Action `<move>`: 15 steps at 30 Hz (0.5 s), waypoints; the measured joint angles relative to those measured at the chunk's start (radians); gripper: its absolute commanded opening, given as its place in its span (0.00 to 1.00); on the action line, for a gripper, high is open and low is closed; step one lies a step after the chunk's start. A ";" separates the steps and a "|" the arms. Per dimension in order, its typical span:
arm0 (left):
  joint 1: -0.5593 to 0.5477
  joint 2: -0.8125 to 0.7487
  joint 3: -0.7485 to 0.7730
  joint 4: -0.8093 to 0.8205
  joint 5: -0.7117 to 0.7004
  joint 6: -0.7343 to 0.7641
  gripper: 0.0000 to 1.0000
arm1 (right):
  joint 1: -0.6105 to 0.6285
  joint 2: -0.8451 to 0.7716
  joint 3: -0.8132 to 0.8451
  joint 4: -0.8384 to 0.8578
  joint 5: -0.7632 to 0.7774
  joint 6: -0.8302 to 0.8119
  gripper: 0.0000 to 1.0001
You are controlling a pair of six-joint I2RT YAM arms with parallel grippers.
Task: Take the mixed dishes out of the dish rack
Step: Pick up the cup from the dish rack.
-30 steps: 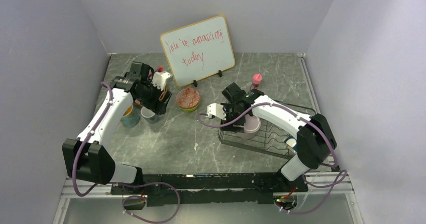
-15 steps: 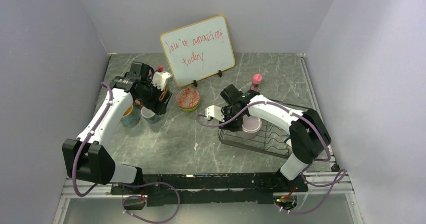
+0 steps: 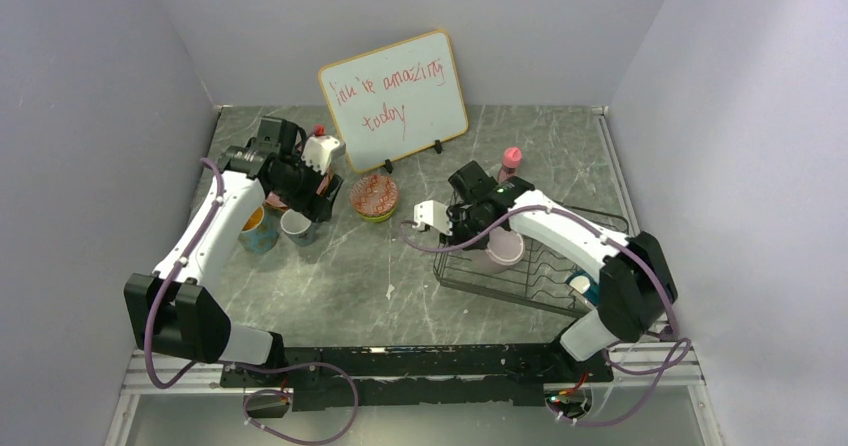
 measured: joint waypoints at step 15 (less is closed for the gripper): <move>0.000 0.068 0.142 -0.002 0.145 -0.026 0.81 | -0.112 -0.270 0.057 -0.008 -0.034 0.080 0.00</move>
